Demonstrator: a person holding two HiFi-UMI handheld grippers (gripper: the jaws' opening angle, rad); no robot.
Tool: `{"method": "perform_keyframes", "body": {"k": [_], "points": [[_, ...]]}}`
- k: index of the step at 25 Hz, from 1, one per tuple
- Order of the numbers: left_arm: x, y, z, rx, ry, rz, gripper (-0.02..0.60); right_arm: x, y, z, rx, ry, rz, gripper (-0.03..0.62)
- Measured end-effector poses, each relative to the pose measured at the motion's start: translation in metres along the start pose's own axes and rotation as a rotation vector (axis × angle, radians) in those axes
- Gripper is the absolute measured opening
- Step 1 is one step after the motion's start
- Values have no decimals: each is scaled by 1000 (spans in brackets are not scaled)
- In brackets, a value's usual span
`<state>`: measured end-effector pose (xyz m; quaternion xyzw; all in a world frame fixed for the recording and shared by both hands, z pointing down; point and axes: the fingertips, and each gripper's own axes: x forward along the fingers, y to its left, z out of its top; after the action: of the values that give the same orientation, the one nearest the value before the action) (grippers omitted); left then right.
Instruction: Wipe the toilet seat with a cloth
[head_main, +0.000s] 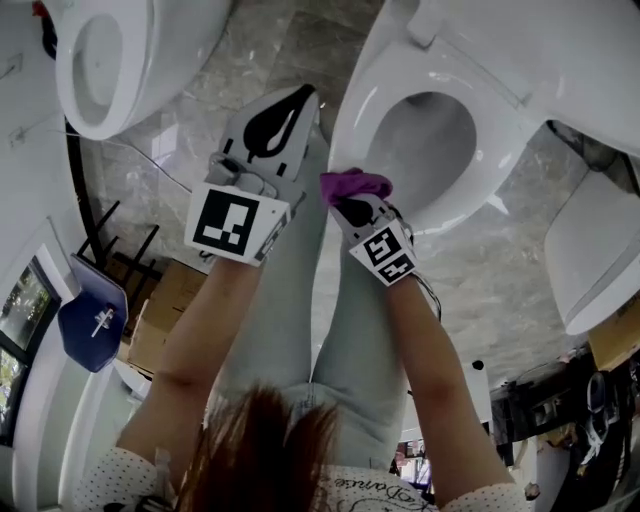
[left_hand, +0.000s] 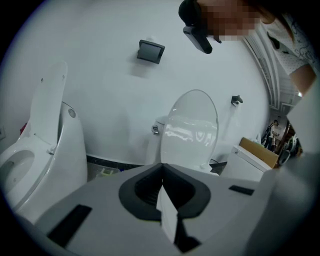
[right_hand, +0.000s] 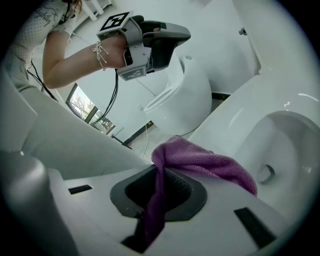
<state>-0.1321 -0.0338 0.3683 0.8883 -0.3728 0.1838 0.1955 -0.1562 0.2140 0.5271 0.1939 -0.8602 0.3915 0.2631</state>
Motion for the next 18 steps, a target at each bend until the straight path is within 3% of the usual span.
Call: {"method": "perform_keyframes", "body": {"k": [8, 18], "points": [[11, 5, 14, 18, 2, -31, 3, 1, -12, 18, 59, -86, -37, 48], [20, 3, 19, 42, 24, -65, 3, 3, -26, 34, 64, -119, -57, 48]]}}
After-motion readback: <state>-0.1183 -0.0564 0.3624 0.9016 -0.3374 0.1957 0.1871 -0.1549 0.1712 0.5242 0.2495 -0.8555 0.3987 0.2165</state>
